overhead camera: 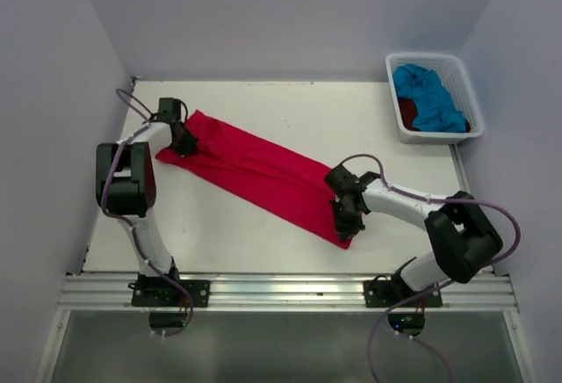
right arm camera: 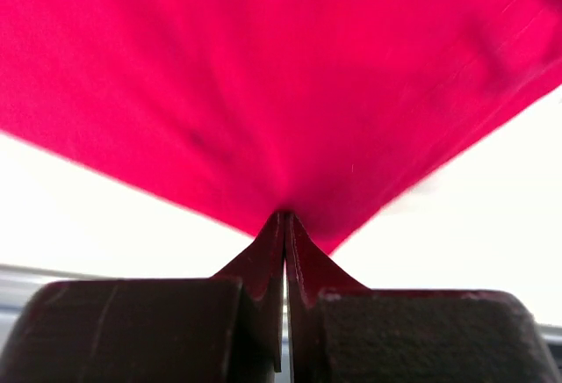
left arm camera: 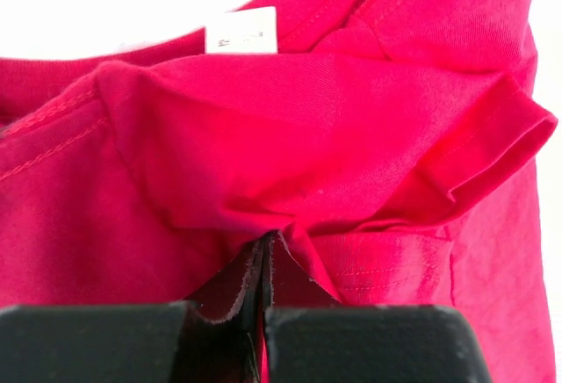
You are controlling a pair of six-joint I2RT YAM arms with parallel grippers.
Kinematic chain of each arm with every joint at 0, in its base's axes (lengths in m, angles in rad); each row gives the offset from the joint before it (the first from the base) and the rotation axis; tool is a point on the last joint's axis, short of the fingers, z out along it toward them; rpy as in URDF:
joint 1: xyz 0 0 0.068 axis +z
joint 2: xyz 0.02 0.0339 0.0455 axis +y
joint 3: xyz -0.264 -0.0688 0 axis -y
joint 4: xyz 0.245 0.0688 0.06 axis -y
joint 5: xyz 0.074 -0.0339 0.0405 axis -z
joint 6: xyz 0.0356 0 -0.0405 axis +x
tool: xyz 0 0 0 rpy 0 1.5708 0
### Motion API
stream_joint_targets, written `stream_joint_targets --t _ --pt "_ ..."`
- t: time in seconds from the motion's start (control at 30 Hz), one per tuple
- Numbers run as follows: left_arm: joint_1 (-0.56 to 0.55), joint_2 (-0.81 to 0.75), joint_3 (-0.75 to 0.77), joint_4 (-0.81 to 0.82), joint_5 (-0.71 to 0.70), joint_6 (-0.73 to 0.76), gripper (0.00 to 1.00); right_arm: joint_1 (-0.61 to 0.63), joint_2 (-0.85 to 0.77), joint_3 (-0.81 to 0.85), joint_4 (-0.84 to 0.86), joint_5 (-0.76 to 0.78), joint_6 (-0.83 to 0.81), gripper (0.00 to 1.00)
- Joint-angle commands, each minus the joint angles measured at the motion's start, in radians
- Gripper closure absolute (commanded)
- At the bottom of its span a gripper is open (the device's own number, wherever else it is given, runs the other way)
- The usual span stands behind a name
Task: Fold and stack the t-shirts
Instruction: Rotate the tshirt 90 degrees
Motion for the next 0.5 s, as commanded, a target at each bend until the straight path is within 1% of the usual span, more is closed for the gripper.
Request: stream_joint_targets --t 0.0,0.03,0.07,0.1,0.13,0.17,0.2,0.23,0.3,0.37,0.47 --pt "0.022 0.081 0.032 0.036 0.022 0.042 1.0 0.093 -0.079 -0.046 -0.048 -0.082 0.069 1.0" --pt "0.02 0.094 0.057 0.042 0.074 0.053 1.0 0.117 -0.088 -0.065 -0.033 -0.105 0.086 1.0" --pt "0.02 0.121 0.072 0.05 0.1 0.06 1.0 0.164 -0.094 -0.071 -0.027 -0.107 0.095 1.0" --pt "0.02 0.138 0.086 0.064 0.127 0.065 1.0 0.186 -0.1 -0.077 -0.022 -0.11 0.106 1.0" --pt "0.019 0.155 0.124 0.065 0.187 0.079 1.0 0.205 -0.1 -0.088 -0.002 -0.132 0.117 1.0" --pt "0.017 0.198 0.149 0.064 0.212 0.088 1.0 0.238 -0.1 -0.093 0.011 -0.142 0.123 1.0" --pt "0.014 0.221 0.178 0.041 0.23 0.097 1.0 0.254 -0.099 -0.097 0.025 -0.151 0.129 1.0" --pt "0.011 0.262 0.242 0.015 0.247 0.117 1.0 0.272 -0.093 -0.097 0.045 -0.154 0.138 1.0" --pt "0.002 0.269 0.27 -0.005 0.241 0.128 1.0 0.327 -0.085 -0.083 0.051 -0.143 0.138 1.0" --pt "-0.004 0.241 0.258 0.005 0.246 0.136 1.0 0.384 -0.105 -0.033 0.03 -0.092 0.129 1.0" --pt "-0.007 0.206 0.229 0.033 0.25 0.143 1.0 0.403 -0.168 0.077 -0.01 -0.015 0.092 1.0"
